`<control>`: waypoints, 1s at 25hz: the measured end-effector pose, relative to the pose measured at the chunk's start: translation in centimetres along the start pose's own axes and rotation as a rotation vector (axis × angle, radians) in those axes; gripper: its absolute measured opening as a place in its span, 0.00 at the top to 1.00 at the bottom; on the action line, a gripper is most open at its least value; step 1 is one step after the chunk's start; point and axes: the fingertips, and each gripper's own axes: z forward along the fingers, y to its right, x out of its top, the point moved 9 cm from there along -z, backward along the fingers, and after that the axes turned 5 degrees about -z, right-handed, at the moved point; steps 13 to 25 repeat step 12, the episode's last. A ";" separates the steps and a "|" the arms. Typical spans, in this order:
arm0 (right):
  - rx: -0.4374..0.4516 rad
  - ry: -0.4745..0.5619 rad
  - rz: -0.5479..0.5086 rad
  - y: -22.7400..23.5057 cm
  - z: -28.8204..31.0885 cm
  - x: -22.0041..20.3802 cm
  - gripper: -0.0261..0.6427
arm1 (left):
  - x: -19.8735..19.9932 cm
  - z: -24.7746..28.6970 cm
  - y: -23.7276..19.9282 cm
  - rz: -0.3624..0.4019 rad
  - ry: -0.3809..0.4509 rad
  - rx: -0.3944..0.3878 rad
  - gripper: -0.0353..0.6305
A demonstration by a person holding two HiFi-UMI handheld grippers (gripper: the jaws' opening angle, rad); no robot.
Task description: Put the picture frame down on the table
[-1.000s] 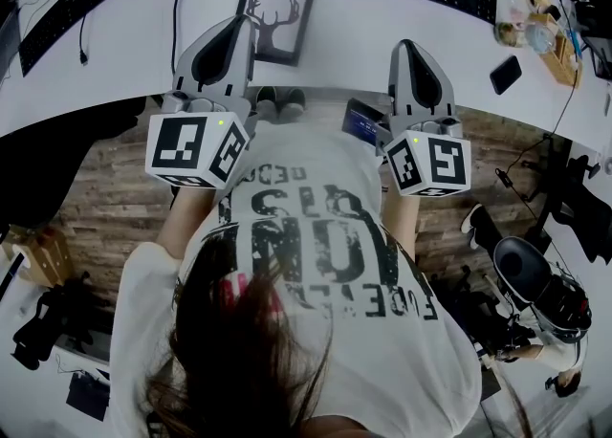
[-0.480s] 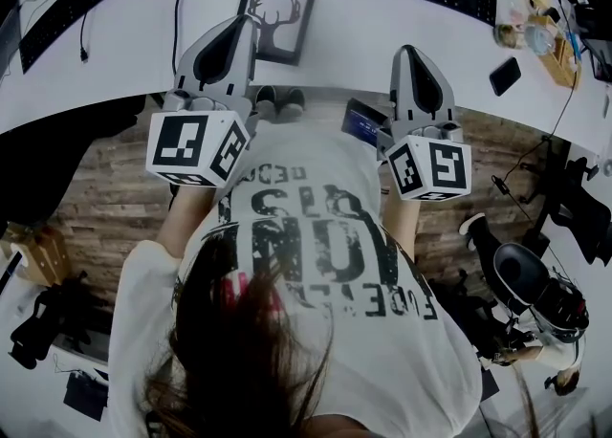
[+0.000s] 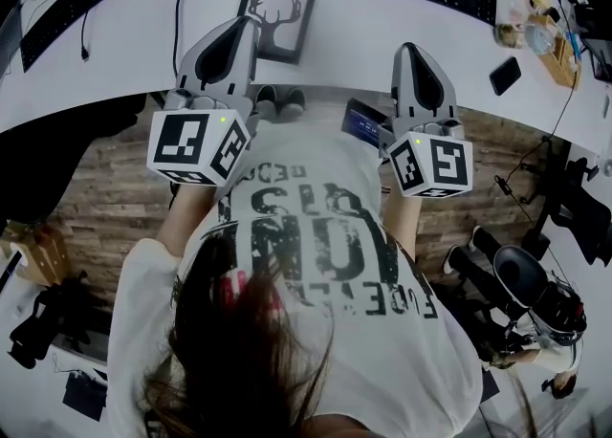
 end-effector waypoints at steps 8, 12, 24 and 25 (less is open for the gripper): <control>-0.005 0.000 -0.002 0.2 0.0 -0.2 0.96 | -0.2 0.0 -0.2 -0.002 0.000 0.004 0.94; -0.003 -0.002 -0.005 0.4 -0.1 -0.2 0.96 | -0.1 0.0 0.0 -0.002 -0.002 0.003 0.94; -0.003 -0.002 -0.005 0.4 -0.1 -0.2 0.96 | -0.1 0.0 0.0 -0.002 -0.002 0.003 0.94; -0.003 -0.002 -0.005 0.4 -0.1 -0.2 0.96 | -0.1 0.0 0.0 -0.002 -0.002 0.003 0.94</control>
